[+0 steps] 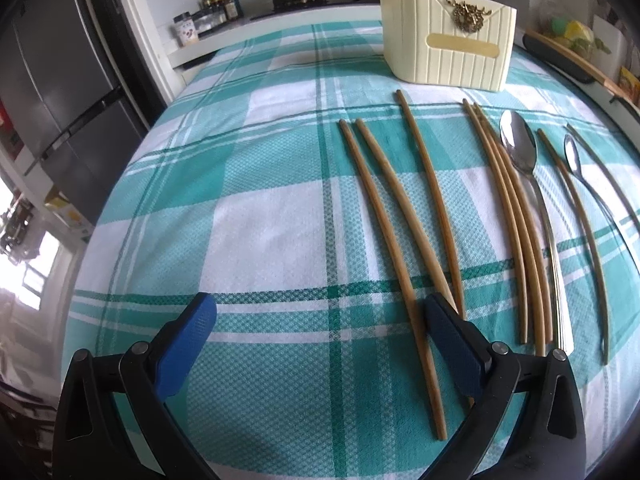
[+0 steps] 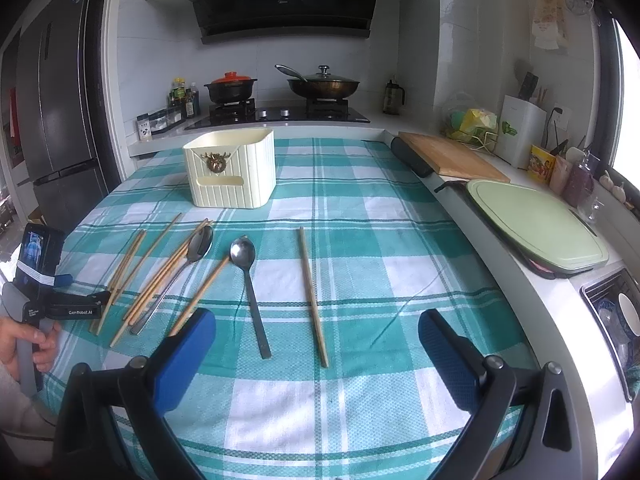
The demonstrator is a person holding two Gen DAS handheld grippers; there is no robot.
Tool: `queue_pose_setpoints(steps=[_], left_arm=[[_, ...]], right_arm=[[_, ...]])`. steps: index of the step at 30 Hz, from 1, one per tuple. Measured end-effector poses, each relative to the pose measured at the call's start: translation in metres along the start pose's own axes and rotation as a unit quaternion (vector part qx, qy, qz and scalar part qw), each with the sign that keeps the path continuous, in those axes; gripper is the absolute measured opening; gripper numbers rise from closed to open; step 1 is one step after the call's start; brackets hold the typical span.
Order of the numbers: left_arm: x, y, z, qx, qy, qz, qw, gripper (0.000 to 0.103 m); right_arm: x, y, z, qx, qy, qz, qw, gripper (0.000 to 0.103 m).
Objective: Organize utensils
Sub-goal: 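Move the right tool down to a single wooden chopstick and close on it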
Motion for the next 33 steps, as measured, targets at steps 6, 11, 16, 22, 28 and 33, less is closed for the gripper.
queue_pose_setpoints(steps=[6,11,16,22,28,33], left_arm=[[0.013,-0.010,0.000,0.002,0.005,-0.011,0.9999,0.103],[0.023,-0.019,0.002,-0.002,0.002,-0.024,0.9997,0.103],[0.030,-0.025,-0.005,-0.007,0.013,-0.047,0.9988,0.103],[0.039,-0.037,-0.015,-0.027,0.030,-0.092,0.9949,0.103],[0.056,-0.050,-0.011,-0.024,0.016,-0.116,0.9928,0.103],[0.074,-0.060,-0.001,-0.037,0.006,-0.130,0.9909,0.092]], right_arm=[[0.006,-0.031,0.010,0.006,0.051,-0.032,0.998,0.103],[-0.002,-0.094,0.012,0.073,0.073,-0.089,0.991,0.102],[-0.007,-0.143,0.004,0.109,0.078,-0.142,0.981,0.089],[-0.006,-0.176,0.001,0.111,0.113,-0.177,0.972,0.057],[0.011,-0.197,0.006,0.140,0.111,-0.185,0.966,0.057],[0.036,-0.224,0.002,0.147,0.124,-0.187,0.963,0.043]])
Point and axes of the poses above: each gripper's, at about its wrist camera, not at the fingertips, and y roughly against the way its jaws point, z to its right, x to its top, the point moved 2 cm from there along -y, roughly the way its jaws point, and after that the axes turned 14 degrees about y, right-handed, at the moved point
